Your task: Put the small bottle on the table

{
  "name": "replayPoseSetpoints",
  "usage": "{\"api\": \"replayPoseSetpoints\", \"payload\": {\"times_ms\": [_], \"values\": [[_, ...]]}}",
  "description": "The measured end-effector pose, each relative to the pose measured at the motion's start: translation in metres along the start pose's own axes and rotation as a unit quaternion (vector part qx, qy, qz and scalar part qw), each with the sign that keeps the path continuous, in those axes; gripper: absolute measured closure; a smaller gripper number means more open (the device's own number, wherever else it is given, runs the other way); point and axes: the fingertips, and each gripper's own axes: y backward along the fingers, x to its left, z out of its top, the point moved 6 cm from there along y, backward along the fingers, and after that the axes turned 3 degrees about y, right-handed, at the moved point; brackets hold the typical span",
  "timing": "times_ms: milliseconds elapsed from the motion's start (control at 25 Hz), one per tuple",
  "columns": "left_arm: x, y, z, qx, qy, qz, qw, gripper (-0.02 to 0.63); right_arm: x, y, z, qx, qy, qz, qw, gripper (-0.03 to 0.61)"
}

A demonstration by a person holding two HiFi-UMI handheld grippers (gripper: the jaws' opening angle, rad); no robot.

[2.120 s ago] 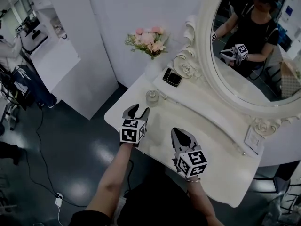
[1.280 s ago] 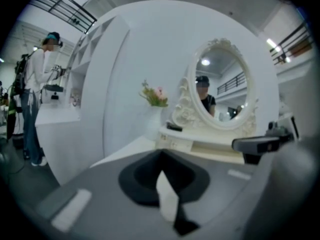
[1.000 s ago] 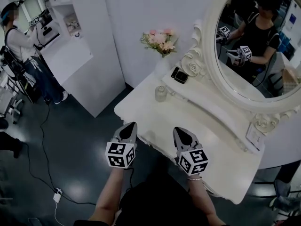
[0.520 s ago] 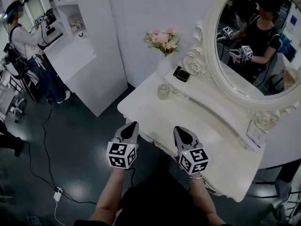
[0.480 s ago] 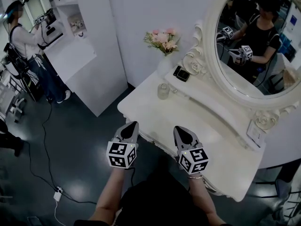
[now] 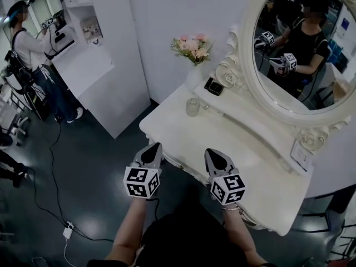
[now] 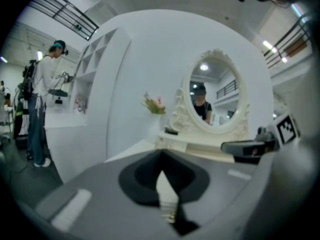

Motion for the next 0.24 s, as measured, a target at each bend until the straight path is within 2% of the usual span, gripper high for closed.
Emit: {"api": "replayPoseSetpoints", "payload": {"times_ms": [240], "values": [[0.004,0.0029,0.0012,-0.003,0.0,-0.001,1.0,0.606,0.0031,-0.0003,-0.0014,-0.002,-0.001,-0.002,1.0,0.574]]}}
